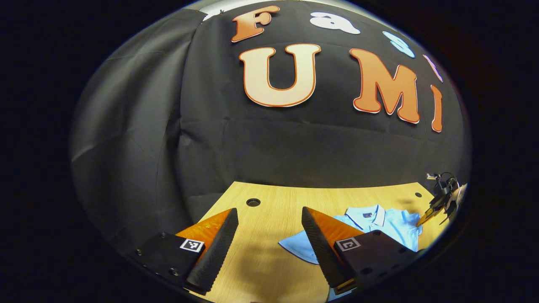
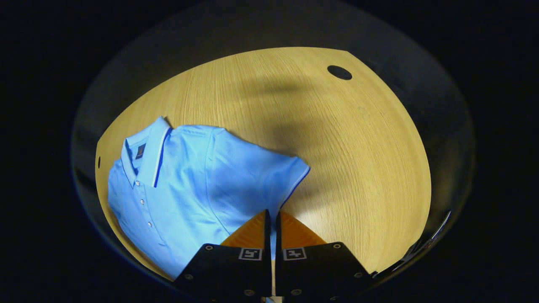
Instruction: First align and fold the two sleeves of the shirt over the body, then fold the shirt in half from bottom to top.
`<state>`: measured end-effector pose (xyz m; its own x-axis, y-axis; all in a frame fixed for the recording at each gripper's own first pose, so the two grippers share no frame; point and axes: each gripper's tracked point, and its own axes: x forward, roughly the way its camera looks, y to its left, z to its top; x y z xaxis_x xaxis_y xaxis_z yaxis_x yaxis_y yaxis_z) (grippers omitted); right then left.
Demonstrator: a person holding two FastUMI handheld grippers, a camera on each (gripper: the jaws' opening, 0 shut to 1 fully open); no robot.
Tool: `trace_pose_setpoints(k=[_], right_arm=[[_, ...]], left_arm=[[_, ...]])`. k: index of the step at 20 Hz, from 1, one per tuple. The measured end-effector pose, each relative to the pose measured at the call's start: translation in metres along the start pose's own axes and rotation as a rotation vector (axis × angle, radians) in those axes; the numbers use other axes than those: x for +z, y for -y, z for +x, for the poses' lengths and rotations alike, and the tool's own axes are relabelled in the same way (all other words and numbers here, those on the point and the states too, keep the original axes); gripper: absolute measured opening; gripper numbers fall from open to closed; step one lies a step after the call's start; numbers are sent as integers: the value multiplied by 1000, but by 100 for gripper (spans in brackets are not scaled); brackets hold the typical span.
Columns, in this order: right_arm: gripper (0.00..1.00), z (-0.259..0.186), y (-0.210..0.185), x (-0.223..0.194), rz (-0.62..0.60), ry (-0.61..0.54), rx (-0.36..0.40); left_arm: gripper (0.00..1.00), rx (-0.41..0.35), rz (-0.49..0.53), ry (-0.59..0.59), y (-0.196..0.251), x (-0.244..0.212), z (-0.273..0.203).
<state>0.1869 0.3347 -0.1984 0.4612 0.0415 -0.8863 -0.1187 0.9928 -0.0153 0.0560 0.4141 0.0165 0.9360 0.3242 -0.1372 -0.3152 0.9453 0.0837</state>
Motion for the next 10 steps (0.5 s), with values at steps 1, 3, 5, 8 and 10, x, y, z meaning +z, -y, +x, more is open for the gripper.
trace_pose_setpoints(k=[1,3,5,8,10], right_arm=[[4,-6,-1,2,-10,13,3],[4,-19,-9,6,-52,38,15],[4,-34,-17,11,-111,72,12],[4,-57,-36,20,-195,126,18],[4,-71,-57,22,-236,148,41]], left_arm=[[98,0,1,3,0,1,-2],[98,-3,0,11,0,4,-6],[99,-2,-1,18,0,5,-10],[98,6,-7,27,-4,8,-16],[99,9,-13,32,-8,9,-23]])
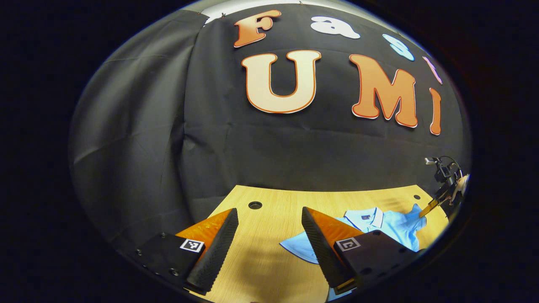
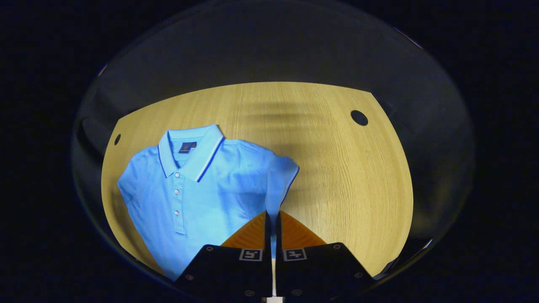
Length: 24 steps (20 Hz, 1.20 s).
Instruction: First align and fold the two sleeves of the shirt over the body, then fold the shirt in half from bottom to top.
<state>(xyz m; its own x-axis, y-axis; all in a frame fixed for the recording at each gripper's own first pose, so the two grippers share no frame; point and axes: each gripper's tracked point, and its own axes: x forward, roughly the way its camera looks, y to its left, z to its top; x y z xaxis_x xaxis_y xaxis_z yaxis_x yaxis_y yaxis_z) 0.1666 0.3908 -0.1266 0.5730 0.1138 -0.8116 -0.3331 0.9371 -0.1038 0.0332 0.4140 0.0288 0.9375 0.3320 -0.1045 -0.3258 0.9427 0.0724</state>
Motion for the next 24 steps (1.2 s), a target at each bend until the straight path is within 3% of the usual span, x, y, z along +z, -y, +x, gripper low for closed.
trace_pose_setpoints(k=[6,24], right_arm=[[3,-21,-59,9,-58,13,88],[4,-3,-201,-8,-231,-20,215]], left_arm=[[98,29,-7,11,-19,1,-14],[97,123,-32,-34,-71,-22,-33]])
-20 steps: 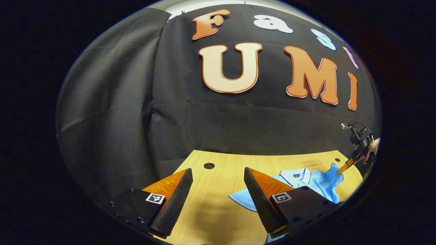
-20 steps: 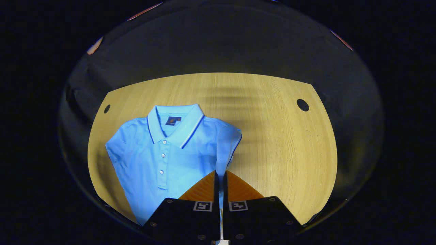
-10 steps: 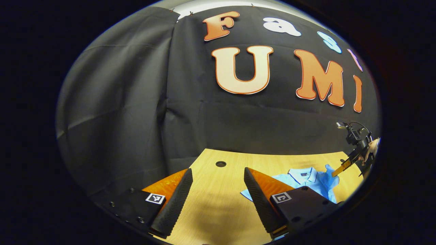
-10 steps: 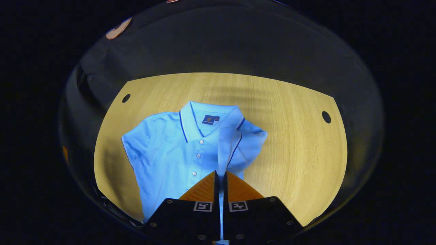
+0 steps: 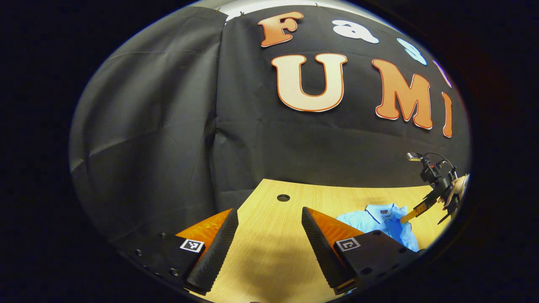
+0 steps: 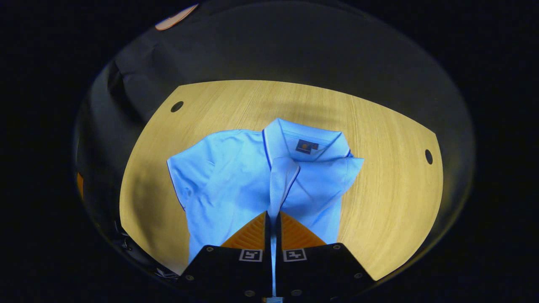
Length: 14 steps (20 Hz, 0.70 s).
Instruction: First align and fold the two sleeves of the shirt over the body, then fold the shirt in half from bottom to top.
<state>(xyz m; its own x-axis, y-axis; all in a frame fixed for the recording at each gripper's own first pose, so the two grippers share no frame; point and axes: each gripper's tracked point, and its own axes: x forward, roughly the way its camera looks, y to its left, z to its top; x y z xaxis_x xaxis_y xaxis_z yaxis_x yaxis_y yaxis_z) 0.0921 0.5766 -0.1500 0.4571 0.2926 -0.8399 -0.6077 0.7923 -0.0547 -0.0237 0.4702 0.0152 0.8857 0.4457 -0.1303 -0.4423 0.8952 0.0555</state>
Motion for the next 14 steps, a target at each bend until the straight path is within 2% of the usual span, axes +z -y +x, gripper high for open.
trace_pose_setpoints(k=[2,4,5,7,8,9,10,11,12,13,14], right_arm=[[6,6,-15,-1,5,-8,39],[15,3,-31,-1,20,-6,84],[27,6,-34,0,28,-5,95],[59,1,-32,4,30,11,97],[66,-1,-26,5,29,23,87],[85,-3,-22,9,35,39,79],[90,-6,-16,11,43,53,68],[99,-9,-9,13,45,71,51],[99,-13,-2,16,45,89,34],[92,-17,5,17,46,108,22],[99,-22,10,19,50,126,16]], left_arm=[[98,-6,-3,-11,1,-1,2],[98,-14,1,-14,4,-1,3],[98,-17,5,-16,7,-1,5],[97,-30,7,-27,20,1,13],[98,-36,7,-35,25,3,16],[99,-37,7,-50,30,3,19],[98,-38,3,-63,35,4,22],[98,-45,-6,-78,41,5,25],[99,-58,-23,-93,48,5,29],[98,-72,-43,-119,57,4,33],[97,-87,-62,-153,66,0,38]])
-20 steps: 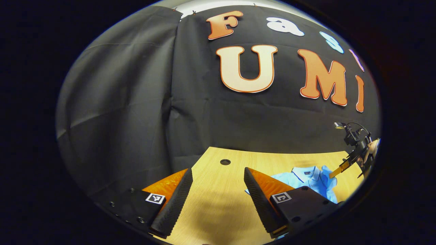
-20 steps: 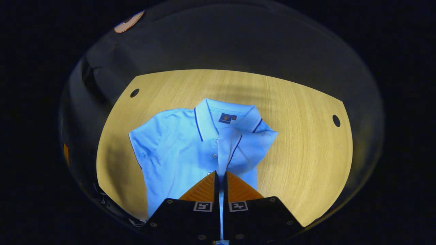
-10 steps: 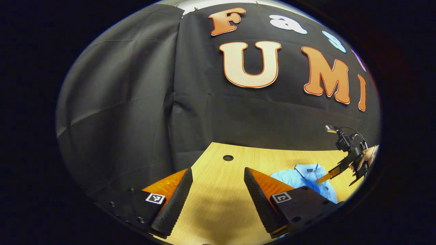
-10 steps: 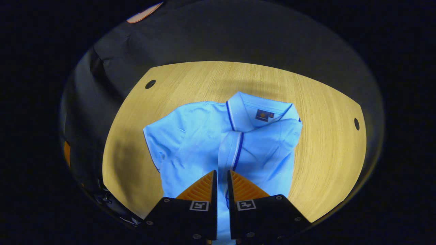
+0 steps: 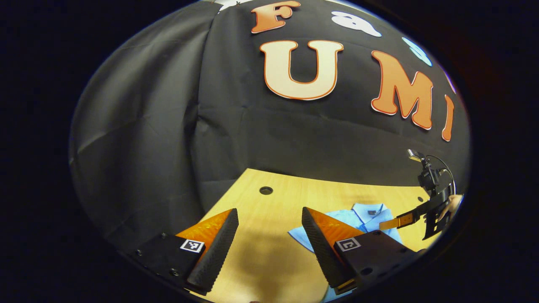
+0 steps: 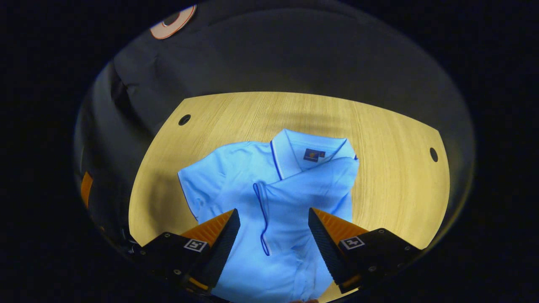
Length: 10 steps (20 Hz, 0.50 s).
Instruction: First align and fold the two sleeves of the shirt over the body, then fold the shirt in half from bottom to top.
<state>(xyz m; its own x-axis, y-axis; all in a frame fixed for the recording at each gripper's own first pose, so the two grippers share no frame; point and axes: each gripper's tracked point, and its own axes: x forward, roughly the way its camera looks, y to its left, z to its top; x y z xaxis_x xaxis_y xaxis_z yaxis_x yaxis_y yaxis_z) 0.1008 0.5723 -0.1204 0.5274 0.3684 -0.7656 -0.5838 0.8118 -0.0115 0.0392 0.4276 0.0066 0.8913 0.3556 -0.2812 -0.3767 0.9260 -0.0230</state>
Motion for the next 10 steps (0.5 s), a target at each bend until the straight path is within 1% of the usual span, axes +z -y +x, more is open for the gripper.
trace_pose_setpoints(k=[2,5,7,10], right_arm=[[99,-8,9,1,16,27,4],[99,-18,31,-5,44,39,-9],[99,-24,48,-8,54,51,-26],[99,-33,73,-13,82,75,-52]], left_arm=[[98,-6,-41,-102,8,-13,12],[98,-58,-120,-268,31,-35,36],[98,-66,-131,-366,38,-49,53],[98,-44,-119,-484,42,-67,73]])
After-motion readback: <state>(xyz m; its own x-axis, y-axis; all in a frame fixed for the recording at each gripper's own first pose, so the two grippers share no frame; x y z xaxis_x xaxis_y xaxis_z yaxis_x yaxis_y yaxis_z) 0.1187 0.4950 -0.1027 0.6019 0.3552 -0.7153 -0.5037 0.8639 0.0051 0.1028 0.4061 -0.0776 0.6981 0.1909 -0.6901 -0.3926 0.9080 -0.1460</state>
